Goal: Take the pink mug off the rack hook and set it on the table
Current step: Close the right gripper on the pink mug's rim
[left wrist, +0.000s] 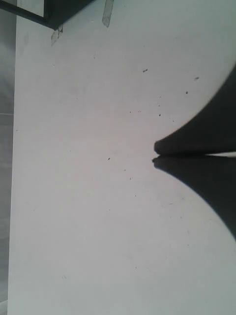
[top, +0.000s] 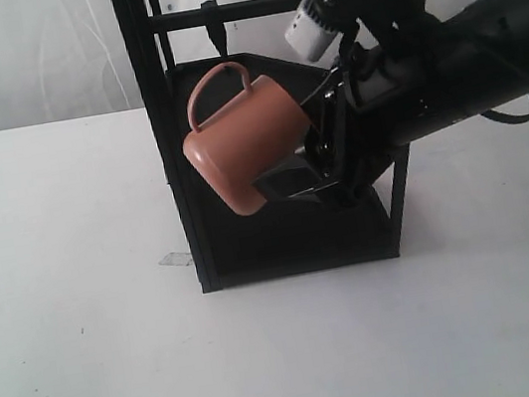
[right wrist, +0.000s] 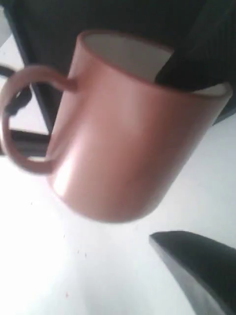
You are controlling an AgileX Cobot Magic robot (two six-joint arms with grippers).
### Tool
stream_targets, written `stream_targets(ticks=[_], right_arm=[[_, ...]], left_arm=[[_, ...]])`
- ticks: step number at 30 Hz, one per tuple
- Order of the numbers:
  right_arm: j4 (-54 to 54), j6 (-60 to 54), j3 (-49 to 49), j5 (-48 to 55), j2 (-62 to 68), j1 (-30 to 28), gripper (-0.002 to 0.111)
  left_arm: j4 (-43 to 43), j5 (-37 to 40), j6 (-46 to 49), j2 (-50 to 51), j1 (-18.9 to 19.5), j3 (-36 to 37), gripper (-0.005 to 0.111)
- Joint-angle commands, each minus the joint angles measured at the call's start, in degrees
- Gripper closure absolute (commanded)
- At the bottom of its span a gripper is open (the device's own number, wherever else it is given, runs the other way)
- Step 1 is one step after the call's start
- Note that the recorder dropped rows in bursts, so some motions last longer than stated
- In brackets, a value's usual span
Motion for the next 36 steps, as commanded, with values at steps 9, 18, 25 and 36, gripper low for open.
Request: stream_targets(ticks=[9, 18, 25, 36], right_arm=[[4.8, -5.0, -0.3, 6.9, 0.0, 0.0, 0.036], [5.9, -5.9, -0.3, 7.6, 0.0, 0.0, 0.037], [13.9, -5.9, -0.3, 7.4, 0.7, 0.0, 0.037], [14.1, -5.9, -0.3, 7.2, 0.7, 0.0, 0.050]], left_arm=[[-0.1, 0.2, -0.3, -0.3, 0.2, 0.2, 0.107], [-0.1, 0.2, -0.3, -0.3, 0.2, 0.2, 0.107], [-0.1, 0.2, -0.3, -0.3, 0.2, 0.2, 0.107], [-0.1, 0.2, -0.3, -0.3, 0.2, 0.2, 0.107]])
